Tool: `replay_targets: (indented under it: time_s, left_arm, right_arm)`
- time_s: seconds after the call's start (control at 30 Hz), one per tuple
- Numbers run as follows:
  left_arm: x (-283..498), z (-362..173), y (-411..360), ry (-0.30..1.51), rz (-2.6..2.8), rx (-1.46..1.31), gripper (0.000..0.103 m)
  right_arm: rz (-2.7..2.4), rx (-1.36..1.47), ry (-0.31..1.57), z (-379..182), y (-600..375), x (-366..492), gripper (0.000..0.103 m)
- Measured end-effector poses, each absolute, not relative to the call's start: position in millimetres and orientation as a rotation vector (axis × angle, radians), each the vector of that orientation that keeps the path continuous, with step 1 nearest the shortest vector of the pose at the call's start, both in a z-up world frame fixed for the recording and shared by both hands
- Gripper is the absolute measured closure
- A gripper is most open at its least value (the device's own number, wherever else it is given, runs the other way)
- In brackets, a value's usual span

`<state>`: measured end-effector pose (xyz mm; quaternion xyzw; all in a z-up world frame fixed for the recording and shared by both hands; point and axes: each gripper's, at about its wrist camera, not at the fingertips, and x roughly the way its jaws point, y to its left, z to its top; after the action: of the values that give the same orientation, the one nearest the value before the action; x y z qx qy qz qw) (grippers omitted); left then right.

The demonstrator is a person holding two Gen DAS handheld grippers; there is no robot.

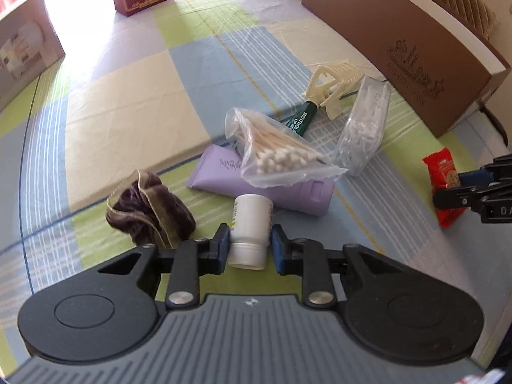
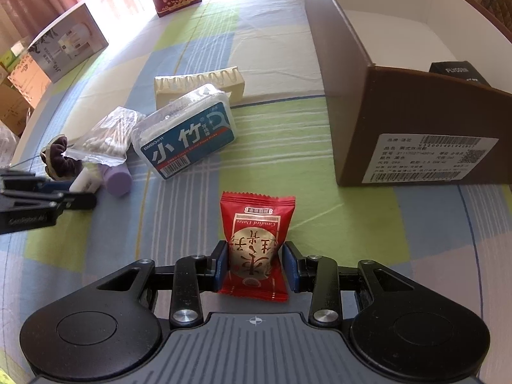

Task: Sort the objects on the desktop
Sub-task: 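Grasp the red snack packet with the right tool while the left tool approaches the white pill bottle, then grasp the white pill bottle with the left tool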

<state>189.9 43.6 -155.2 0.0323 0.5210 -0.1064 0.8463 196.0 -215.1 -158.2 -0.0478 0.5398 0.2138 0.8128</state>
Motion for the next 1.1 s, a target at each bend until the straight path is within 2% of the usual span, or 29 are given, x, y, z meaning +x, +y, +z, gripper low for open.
replay_targets:
  time_s: [0.17, 0.23, 0.27, 0.3, 0.37, 0.53, 0.57, 0.63, 0.67, 1.1]
  left_arm:
    - [175, -152, 42, 1.148, -0.240, -0.010, 0.080]
    - [171, -152, 39, 1.153, -0.241, -0.014, 0.080]
    - [171, -152, 38, 1.149, -0.237, -0.009, 0.076]
    - [172, -152, 36, 1.147, -0.233, -0.003, 0.072]
    - [176, -152, 32, 1.141, -0.220, 0.011, 0.067]
    - [182, -153, 26, 1.137, -0.218, 0.024, 0.070]
    - [181, -153, 25, 1.136, -0.214, 0.028, 0.072]
    - [179, -153, 25, 1.131, -0.206, 0.034, 0.080]
    - [178, -153, 26, 1.131, -0.203, 0.030, 0.080]
    - [156, -145, 16, 1.153, -0.164, -0.043, 0.081]
  right_arm:
    - [0.465, -0.111, 1.148, -158, -217, 196, 0.068]
    - [0.465, -0.113, 1.144, -158, -217, 197, 0.059]
    - [0.457, -0.117, 1.142, -158, -216, 197, 0.048]
    - [0.451, -0.122, 1.135, -158, -216, 196, 0.042]
    - [0.453, -0.127, 1.124, -157, -216, 195, 0.042]
    - [0.454, -0.125, 1.105, -157, -216, 195, 0.042]
    - [0.456, -0.128, 1.099, -157, -215, 194, 0.043]
    - [0.464, -0.148, 1.085, -158, -213, 192, 0.064]
    - [0.476, -0.160, 1.091, -159, -212, 191, 0.073]
    - [0.545, -0.116, 1.097, -145, -234, 181, 0.074]
